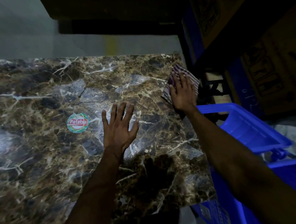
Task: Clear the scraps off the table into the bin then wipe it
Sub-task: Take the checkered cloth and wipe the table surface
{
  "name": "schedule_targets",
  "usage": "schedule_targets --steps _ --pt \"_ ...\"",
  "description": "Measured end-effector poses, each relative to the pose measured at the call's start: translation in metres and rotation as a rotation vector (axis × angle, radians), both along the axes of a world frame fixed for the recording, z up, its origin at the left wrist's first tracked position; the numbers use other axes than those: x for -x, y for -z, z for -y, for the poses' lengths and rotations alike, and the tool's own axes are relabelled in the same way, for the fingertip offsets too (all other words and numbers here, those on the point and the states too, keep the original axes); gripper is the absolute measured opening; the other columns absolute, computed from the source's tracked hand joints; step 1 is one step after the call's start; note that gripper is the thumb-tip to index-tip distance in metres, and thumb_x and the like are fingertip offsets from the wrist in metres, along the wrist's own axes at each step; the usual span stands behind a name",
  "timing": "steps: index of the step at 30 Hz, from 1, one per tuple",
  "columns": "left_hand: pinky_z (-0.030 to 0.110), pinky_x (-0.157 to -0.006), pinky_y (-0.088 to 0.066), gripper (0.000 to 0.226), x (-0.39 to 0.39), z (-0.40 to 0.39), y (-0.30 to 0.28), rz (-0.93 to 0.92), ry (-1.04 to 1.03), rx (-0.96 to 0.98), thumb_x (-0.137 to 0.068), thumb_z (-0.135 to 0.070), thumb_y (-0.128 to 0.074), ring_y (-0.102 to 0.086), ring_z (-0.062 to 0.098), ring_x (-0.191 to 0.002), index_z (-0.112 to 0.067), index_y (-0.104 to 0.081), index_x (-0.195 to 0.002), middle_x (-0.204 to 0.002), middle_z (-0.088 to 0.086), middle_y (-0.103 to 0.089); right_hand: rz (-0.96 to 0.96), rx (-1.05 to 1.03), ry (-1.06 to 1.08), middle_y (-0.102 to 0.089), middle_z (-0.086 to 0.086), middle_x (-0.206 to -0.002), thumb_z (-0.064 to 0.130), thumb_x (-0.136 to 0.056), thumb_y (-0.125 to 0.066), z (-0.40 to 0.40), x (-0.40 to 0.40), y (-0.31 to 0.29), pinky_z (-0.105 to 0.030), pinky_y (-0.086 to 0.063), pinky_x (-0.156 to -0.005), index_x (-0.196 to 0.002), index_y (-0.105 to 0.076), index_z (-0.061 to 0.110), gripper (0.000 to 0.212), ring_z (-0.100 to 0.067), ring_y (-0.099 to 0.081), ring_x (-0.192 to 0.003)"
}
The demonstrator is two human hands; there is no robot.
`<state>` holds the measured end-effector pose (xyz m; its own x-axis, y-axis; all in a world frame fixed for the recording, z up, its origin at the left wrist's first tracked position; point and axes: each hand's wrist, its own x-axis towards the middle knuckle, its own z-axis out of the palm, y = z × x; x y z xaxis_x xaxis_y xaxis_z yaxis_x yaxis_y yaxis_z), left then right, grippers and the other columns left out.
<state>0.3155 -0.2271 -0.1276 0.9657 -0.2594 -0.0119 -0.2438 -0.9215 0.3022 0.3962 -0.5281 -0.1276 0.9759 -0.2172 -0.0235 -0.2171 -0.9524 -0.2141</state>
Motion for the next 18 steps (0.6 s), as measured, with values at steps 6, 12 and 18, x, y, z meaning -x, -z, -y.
schedule_targets --steps 6,12,18 --pt "0.063 -0.124 -0.005 0.061 0.000 0.000 -0.001 0.003 -0.003 0.015 -0.105 -0.061 -0.033 -0.012 0.025 -0.159 -0.037 -0.029 -0.161 -0.171 -0.004 -0.020 0.040 0.040 -0.050 -0.026 -0.004 -0.171 0.050 -0.108 -0.025 0.000 0.034 0.002 -0.045 -0.020 -0.125 -0.164 -0.028 0.027 0.061 -0.028 -0.021 -0.158" --pt "0.064 -0.124 -0.004 0.063 0.002 0.001 -0.007 -0.025 0.001 0.028 -0.102 -0.063 -0.032 -0.014 0.026 -0.158 -0.037 -0.030 -0.160 -0.170 -0.004 -0.023 0.045 0.052 -0.055 -0.017 -0.002 -0.174 0.045 -0.111 -0.030 -0.009 0.129 0.000 -0.047 -0.018 -0.127 -0.166 -0.020 0.026 0.059 -0.024 -0.012 -0.161" --pt "0.063 -0.124 -0.005 0.062 0.002 0.001 -0.007 -0.010 0.013 -0.002 -0.104 -0.061 -0.034 -0.018 0.028 -0.157 -0.035 -0.030 -0.160 -0.168 -0.001 -0.027 -0.024 0.044 -0.025 -0.001 0.001 -0.175 0.044 -0.112 -0.027 -0.020 0.223 0.000 -0.048 -0.008 -0.130 -0.167 -0.006 0.028 0.062 -0.018 0.004 -0.161"
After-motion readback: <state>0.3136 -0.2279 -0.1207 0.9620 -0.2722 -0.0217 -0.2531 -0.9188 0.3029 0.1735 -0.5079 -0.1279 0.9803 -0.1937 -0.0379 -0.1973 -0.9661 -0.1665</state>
